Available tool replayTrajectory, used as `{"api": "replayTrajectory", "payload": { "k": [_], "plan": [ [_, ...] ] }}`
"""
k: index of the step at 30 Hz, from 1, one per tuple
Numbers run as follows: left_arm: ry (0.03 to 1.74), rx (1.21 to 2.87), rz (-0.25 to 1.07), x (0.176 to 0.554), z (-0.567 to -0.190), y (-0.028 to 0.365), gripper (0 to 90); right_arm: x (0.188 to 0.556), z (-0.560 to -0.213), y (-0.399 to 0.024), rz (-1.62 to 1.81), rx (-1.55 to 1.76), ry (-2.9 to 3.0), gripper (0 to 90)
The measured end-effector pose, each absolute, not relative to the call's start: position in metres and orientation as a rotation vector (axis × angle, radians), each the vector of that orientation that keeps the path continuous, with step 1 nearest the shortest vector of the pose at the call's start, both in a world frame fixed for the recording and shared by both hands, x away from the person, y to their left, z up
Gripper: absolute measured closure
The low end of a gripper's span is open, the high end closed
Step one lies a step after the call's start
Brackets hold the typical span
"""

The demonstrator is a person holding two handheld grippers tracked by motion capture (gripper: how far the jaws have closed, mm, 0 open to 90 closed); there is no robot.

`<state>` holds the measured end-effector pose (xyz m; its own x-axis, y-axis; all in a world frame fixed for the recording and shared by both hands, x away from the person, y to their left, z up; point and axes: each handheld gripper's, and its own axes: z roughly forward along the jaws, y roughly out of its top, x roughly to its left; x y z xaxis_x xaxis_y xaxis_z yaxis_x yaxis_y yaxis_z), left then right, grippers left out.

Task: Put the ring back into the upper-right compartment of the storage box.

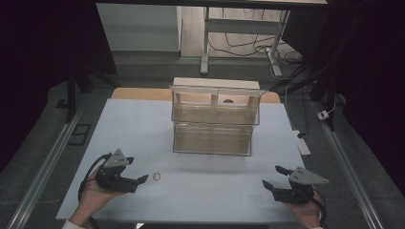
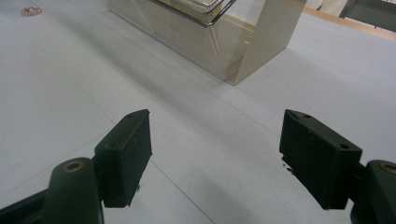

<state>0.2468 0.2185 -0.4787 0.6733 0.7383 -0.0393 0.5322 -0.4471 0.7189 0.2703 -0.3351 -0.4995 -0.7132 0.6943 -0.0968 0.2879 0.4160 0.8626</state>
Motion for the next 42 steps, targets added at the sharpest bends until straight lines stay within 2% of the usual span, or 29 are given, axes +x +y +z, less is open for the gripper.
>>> {"api": "replayTrajectory", "payload": {
  "k": [20, 42],
  "plan": [
    [0.935, 2.326, 0.277, 0.284, -0.469, 0.193, 18.4, 0.269, -0.5, -0.334, 1.216, 0.836, 2.24, 25.1],
    [0.974, 2.461, 0.192, 0.315, -0.489, 0.186, 23.4, 0.27, -0.503, -0.333, 1.198, 0.838, 2.257, 25.8]
  ]
}}
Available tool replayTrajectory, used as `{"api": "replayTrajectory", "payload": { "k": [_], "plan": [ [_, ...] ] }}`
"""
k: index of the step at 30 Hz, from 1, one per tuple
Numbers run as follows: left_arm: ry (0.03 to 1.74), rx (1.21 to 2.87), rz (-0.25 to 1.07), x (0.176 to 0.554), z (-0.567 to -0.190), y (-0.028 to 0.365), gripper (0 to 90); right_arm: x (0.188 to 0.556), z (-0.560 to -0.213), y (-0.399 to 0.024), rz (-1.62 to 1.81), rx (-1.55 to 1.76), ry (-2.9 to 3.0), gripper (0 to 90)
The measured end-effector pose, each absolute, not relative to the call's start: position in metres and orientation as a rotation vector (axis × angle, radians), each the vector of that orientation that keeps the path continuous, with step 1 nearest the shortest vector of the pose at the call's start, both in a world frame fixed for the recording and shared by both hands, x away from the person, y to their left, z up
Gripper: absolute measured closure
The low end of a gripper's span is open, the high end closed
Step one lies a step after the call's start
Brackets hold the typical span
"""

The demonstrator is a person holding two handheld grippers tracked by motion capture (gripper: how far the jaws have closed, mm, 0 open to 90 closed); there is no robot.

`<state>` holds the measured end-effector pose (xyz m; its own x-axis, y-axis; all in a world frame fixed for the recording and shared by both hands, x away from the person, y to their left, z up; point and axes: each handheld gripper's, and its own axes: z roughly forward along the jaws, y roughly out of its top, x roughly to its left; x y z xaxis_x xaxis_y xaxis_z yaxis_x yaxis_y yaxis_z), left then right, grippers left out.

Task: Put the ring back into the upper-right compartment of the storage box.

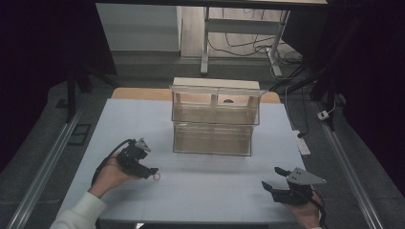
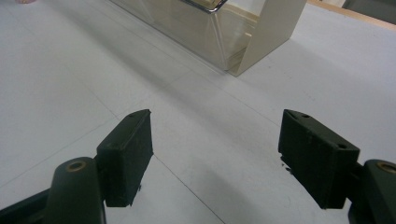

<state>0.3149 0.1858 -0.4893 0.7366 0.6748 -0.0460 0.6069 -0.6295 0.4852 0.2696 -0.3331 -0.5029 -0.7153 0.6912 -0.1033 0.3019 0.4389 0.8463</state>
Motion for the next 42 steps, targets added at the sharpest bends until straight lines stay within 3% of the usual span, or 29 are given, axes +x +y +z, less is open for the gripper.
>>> {"api": "replayTrajectory", "payload": {
  "k": [20, 42],
  "plan": [
    [0.943, 2.548, 0.132, 0.327, -0.506, 0.172, 31.1, 0.27, -0.504, -0.332, 1.181, 0.832, 2.27, 26.4],
    [0.881, 2.594, 0.072, 0.327, -0.515, 0.166, 53.3, 0.269, -0.505, -0.331, 1.177, 0.835, 2.273, 26.9]
  ]
}}
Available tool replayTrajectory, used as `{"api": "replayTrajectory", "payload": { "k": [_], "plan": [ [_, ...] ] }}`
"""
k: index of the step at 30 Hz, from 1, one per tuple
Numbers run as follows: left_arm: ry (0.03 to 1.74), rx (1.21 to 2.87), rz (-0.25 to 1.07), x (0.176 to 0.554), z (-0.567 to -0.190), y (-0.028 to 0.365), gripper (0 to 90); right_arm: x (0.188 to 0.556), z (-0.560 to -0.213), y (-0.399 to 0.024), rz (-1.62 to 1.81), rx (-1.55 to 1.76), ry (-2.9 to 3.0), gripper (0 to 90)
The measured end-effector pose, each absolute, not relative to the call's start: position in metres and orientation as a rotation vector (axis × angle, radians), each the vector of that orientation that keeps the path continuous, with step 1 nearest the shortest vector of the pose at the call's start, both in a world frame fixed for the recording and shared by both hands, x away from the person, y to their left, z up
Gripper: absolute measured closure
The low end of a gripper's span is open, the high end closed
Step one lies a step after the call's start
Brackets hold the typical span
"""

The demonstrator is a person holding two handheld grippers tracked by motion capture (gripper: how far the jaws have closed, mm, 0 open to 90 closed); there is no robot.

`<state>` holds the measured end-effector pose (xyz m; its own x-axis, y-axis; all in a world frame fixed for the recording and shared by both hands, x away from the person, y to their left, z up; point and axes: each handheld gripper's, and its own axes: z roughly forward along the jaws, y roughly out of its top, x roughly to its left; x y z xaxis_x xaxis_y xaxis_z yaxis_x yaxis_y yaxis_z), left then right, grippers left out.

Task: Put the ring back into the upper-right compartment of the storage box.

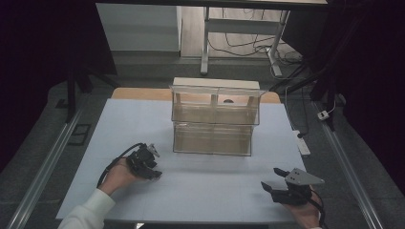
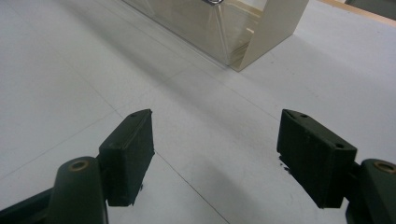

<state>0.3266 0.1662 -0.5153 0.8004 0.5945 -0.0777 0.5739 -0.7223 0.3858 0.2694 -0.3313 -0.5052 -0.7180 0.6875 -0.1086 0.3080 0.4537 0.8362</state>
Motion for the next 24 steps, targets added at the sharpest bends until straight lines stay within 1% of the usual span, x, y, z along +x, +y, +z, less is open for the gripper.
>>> {"api": "replayTrajectory", "payload": {
  "k": [3, 4, 5, 6, 7, 8, 9, 10, 13, 24],
  "plan": [
    [0.874, 2.598, 0.089, 0.3253, -0.5152, 0.1662, 58.9, 0.2694, -0.5052, -0.3312, 1.178, 0.835, 2.273, 26.9],
    [0.874, 2.596, 0.093, 0.325, -0.5154, 0.1664, 58.9, 0.2694, -0.5052, -0.3312, 1.178, 0.835, 2.273, 26.9],
    [0.876, 2.594, 0.099, 0.3245, -0.5158, 0.1662, 60.8, 0.2695, -0.5052, -0.3312, 1.176, 0.836, 2.273, 26.9],
    [0.872, 2.594, 0.098, 0.3242, -0.5157, 0.1664, 64.6, 0.2695, -0.5051, -0.3313, 1.175, 0.836, 2.273, 26.9],
    [0.862, 2.594, 0.099, 0.3237, -0.5158, 0.1665, 64.6, 0.2695, -0.5051, -0.3313, 1.175, 0.836, 2.273, 26.9],
    [0.86, 2.592, 0.103, 0.3229, -0.5159, 0.1663, 69.1, 0.2693, -0.505, -0.3312, 1.177, 0.835, 2.271, 26.9],
    [0.855, 2.589, 0.102, 0.3221, -0.5161, 0.1662, 69.1, 0.2693, -0.505, -0.3312, 1.177, 0.835, 2.271, 26.9],
    [0.847, 2.594, 0.105, 0.3214, -0.5159, 0.1661, 75.9, 0.2694, -0.505, -0.3312, 1.177, 0.834, 2.27, 26.9],
    [0.825, 2.591, 0.087, 0.3199, -0.5165, 0.166, 84.8, 0.2693, -0.505, -0.331, 1.174, 0.836, 2.272, 26.9],
    [0.803, 2.574, 0.107, 0.3169, -0.5148, 0.1668, 85.9, 0.2689, -0.5043, -0.332, 1.175, 0.831, 2.267, 27.1]
  ]
}}
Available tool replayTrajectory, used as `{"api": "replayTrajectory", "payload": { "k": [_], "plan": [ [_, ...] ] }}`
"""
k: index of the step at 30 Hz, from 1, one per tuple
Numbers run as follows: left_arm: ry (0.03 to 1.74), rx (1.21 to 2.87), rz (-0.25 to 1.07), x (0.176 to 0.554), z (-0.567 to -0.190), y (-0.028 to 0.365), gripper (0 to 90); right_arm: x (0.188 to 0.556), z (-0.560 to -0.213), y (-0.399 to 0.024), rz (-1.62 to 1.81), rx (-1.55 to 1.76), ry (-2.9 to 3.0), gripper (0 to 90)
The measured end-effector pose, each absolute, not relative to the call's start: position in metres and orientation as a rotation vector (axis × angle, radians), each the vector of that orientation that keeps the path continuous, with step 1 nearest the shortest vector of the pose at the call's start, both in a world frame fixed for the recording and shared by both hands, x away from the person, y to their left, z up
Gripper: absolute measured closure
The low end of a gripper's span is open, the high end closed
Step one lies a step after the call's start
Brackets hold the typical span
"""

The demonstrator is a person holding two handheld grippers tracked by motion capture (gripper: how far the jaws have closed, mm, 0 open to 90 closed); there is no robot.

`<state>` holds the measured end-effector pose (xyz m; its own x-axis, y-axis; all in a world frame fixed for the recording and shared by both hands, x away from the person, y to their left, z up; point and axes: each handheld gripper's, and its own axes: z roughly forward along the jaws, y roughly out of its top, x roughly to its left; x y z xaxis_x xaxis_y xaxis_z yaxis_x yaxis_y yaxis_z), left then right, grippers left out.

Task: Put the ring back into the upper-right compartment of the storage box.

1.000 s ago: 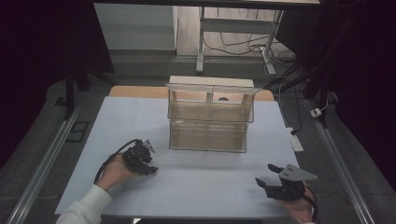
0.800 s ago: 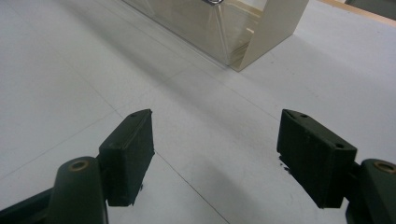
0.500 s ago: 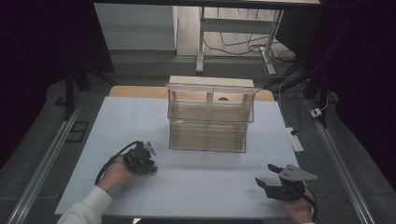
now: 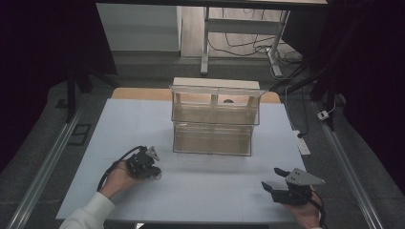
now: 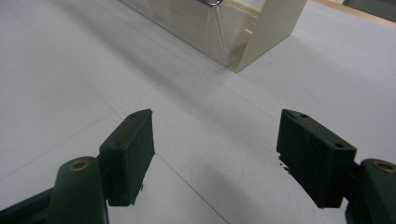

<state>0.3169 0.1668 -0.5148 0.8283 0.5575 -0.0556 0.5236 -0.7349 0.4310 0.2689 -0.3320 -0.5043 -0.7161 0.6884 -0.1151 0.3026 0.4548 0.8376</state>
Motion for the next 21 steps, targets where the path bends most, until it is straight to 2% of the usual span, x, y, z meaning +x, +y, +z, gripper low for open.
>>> {"api": "replayTrajectory", "payload": {
  "k": [21],
  "plan": [
    [0.822, 2.41, 0.136, 0.309, -0.495, 0.186, 85.9, 0.268, -0.504, -0.332, 1.169, 0.834, 2.262, 27.2]
  ]
}}
